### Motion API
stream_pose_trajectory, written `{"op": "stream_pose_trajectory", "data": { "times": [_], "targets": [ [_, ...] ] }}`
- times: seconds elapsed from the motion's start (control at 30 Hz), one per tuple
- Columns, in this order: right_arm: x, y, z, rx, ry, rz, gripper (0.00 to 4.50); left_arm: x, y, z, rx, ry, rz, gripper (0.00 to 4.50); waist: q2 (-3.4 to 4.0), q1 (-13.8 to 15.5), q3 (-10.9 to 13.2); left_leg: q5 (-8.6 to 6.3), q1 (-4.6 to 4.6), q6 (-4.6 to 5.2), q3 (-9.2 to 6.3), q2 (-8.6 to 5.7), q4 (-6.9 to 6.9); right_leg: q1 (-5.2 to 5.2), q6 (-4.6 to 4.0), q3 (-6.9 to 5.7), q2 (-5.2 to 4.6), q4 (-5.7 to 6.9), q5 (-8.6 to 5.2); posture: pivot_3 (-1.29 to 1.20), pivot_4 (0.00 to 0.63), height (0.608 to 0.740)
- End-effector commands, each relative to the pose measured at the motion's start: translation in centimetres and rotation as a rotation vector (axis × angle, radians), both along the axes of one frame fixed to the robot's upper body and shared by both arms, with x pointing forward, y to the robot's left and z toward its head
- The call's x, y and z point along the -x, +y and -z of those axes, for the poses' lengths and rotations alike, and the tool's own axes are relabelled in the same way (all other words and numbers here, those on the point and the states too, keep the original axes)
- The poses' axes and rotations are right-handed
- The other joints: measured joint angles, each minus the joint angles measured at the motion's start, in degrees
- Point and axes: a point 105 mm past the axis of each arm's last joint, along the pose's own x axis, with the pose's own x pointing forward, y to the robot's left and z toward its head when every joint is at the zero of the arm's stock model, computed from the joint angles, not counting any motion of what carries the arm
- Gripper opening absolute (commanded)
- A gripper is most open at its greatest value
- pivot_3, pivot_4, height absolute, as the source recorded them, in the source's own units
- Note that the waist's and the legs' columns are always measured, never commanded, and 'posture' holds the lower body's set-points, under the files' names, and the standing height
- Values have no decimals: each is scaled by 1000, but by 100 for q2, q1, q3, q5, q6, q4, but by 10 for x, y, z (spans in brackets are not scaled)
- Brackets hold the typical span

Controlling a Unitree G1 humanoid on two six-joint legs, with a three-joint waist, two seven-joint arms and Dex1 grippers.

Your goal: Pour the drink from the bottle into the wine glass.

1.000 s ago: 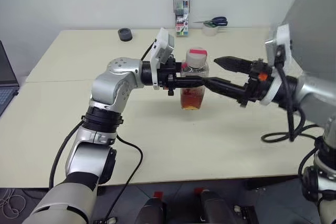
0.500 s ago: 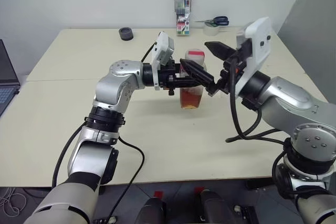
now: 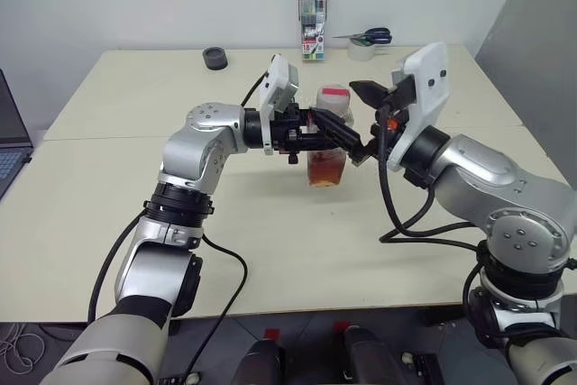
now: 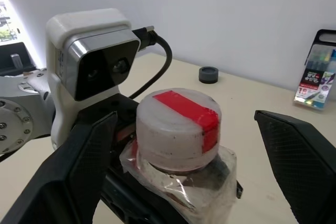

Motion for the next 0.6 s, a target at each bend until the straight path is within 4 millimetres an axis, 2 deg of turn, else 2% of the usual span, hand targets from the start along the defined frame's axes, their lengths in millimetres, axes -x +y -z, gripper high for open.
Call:
{"op": "stream_pose_trajectory", "data": {
  "times": [0.03,0.17,0.2,0.47,0.6],
  "targets": [
    [6,-1,-18,-42,-73,-7,3456,6,0,-16,21,-71,11,1766,0,1,0,0,0,0,0,0,0,0,0,0,0,0,0,0,150,740],
    [7,0,-18,-53,-72,-14,2063,5,0,-16,20,-69,11,1766,0,0,0,0,0,0,0,0,0,0,0,0,0,0,0,0,150,740],
    [7,0,-18,-57,-70,-17,1834,5,0,-15,19,-68,11,1766,0,0,0,0,0,0,0,0,0,0,0,0,0,1,0,0,150,740],
    [5,-5,-18,-79,-49,-39,1848,8,-2,-14,11,-68,27,1766,0,-1,0,0,0,0,0,0,0,0,0,0,0,1,0,0,150,740],
    [7,-19,-23,-12,-46,-231,1848,16,-7,-13,-5,-76,83,1766,0,8,0,-1,-1,4,0,-6,3,4,1,-9,10,-2,0,0,150,740]
  ]
}}
